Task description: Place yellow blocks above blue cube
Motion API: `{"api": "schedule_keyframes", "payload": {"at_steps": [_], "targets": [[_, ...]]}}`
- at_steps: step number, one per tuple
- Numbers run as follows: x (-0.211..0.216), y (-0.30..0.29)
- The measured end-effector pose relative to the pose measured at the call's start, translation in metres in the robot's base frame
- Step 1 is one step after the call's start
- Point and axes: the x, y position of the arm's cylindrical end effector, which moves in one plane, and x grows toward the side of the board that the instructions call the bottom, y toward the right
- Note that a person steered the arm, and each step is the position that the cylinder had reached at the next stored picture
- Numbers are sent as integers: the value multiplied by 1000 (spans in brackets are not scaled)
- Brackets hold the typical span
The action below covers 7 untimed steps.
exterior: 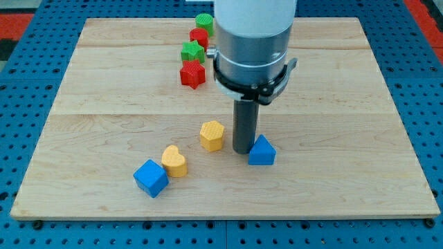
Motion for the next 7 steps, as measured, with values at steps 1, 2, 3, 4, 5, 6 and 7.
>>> {"api": "schedule_keyframes", "payload": {"at_steps": [1, 2, 3, 4, 5, 6, 7], "targets": [[-6, -26], [-6, -75], [-6, -110], [-9, -79], [4, -63], [18, -35], [41, -28]]}}
